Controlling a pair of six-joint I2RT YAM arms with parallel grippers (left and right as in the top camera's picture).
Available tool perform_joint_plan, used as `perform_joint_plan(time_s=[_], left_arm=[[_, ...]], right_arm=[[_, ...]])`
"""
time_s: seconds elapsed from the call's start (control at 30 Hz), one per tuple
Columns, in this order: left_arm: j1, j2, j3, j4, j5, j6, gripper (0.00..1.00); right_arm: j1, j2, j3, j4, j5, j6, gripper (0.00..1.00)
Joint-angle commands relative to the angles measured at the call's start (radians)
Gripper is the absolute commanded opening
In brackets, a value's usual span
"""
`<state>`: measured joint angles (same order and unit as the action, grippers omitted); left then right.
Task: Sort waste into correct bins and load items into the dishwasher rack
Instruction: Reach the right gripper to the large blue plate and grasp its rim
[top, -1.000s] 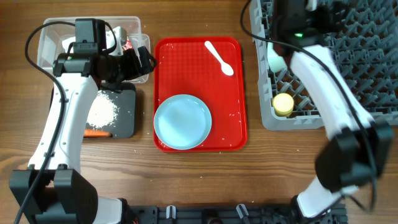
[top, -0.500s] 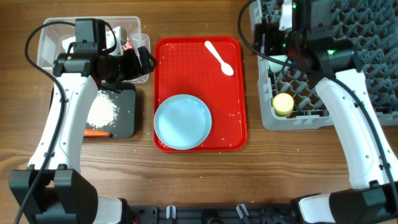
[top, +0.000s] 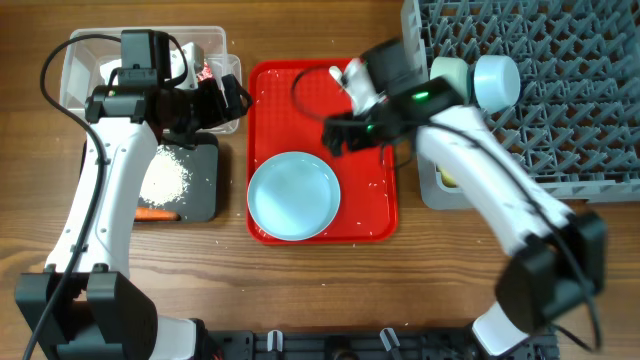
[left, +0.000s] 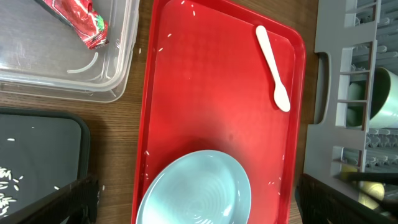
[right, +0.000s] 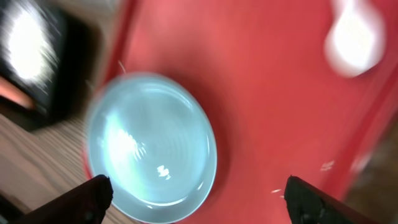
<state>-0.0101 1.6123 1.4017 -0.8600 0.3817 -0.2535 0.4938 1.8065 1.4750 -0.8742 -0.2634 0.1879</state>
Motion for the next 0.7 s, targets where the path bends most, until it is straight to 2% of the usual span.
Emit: perform_joint_plan(time_s=[0.0, 0.17, 0.3, 0.4, 0.67], left_arm=[[0.001, 0.006, 0.003, 0.002, -0.006, -0.002, 1.0], [0.001, 0.005, 0.003, 0.002, -0.006, -0.002, 1.0], [0.001, 0.005, 0.003, 0.002, -0.006, -0.002, 1.0], [0.001, 0.006, 0.003, 0.002, -0.006, -0.002, 1.0], [0.001, 0.005, 0.003, 0.002, -0.006, -0.002, 1.0]], right_arm=[[0.034, 0.102, -0.048, 0.026, 0.084, 0.029, 0.91], [0.05, 0.192, -0.076, 0.046, 0.114, 0.021, 0.9], [0.05, 0.238, -0.076, 0.053, 0.114, 0.024, 0.82], [0.05, 0.26, -0.076, 0.054, 0.114, 0.024, 0.71], [0.05, 0.276, -0.077, 0.047, 0.113, 0.024, 0.29]])
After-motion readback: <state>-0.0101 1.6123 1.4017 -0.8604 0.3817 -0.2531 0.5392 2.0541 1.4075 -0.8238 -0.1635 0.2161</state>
